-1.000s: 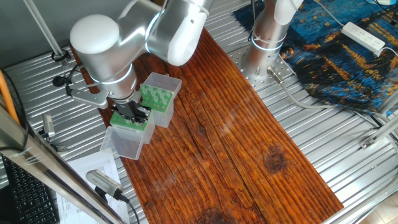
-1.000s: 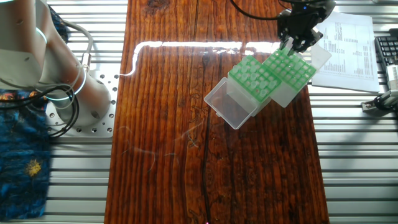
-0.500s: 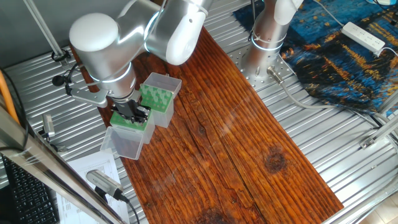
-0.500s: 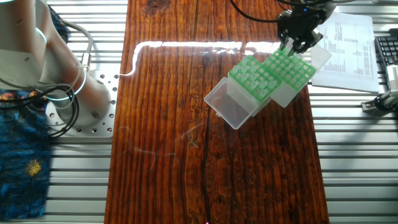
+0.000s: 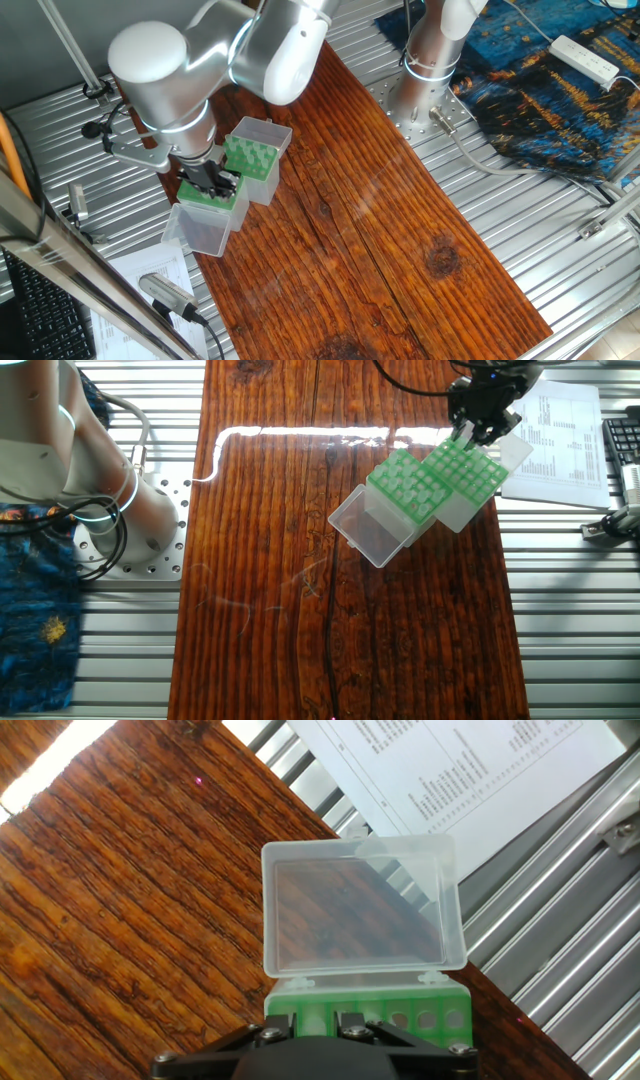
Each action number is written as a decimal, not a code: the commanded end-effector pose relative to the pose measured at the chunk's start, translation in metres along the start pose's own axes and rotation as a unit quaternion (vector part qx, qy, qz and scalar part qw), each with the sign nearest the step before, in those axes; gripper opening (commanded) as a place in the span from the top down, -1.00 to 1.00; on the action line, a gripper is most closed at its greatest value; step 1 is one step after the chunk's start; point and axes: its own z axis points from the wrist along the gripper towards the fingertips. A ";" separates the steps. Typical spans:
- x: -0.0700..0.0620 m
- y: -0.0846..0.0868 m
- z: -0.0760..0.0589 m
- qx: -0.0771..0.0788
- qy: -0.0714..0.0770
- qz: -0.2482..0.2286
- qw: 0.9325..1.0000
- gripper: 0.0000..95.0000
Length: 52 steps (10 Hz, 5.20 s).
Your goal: Transfer all large pipette tips from one holder to another
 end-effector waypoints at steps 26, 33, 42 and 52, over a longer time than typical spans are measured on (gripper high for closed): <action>0.013 -0.008 -0.106 -0.025 0.013 -0.031 0.999 1.00; 0.025 -0.018 -0.166 -0.038 0.033 -0.039 0.998 1.00; 0.072 -0.017 -0.171 -0.022 0.063 -0.042 0.997 1.00; 0.094 -0.030 -0.141 -0.023 0.052 -0.059 0.997 1.00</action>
